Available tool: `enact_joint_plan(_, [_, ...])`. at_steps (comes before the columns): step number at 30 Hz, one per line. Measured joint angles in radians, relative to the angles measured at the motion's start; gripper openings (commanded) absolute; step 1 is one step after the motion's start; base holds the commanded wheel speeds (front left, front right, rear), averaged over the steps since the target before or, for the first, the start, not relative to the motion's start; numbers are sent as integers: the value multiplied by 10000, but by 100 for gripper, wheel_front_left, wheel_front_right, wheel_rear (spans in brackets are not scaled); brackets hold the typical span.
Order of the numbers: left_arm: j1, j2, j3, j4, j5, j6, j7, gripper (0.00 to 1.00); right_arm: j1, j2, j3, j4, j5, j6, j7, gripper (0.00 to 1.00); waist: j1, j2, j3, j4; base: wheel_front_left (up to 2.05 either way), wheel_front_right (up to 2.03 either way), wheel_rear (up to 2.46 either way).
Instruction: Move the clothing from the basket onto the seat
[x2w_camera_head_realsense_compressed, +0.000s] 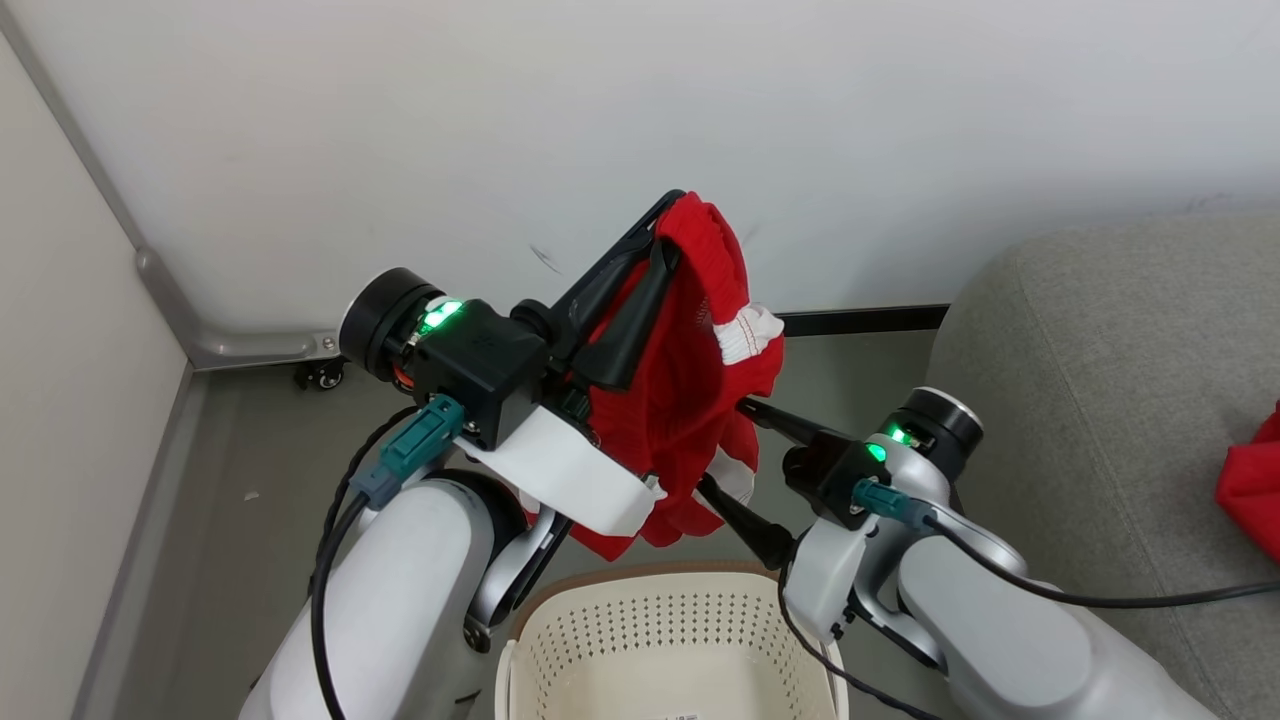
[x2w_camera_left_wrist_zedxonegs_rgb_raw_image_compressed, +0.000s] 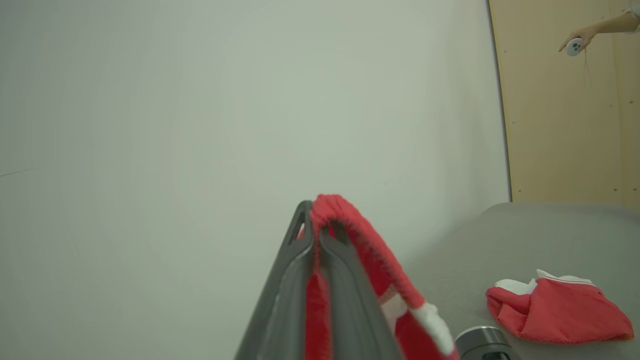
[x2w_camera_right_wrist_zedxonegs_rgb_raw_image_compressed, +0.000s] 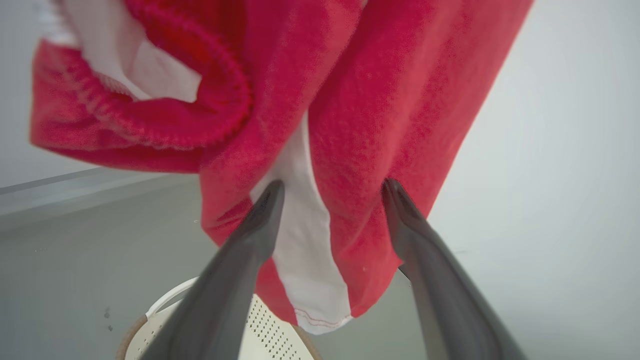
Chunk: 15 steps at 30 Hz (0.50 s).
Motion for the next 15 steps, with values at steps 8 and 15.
enact_joint_plan(8, [-1, -27, -65, -33, -176, -75, 25, 0, -600, 334, 765, 587, 50, 4, -343, 37, 0, 0, 82, 97, 0, 0, 0])
enact_joint_plan(15, [2, -23, -2, 79, -259, -71, 98, 0, -923, 380, 1239, 871, 67, 4, -780, 0, 0, 0, 122, 107, 0, 0, 0])
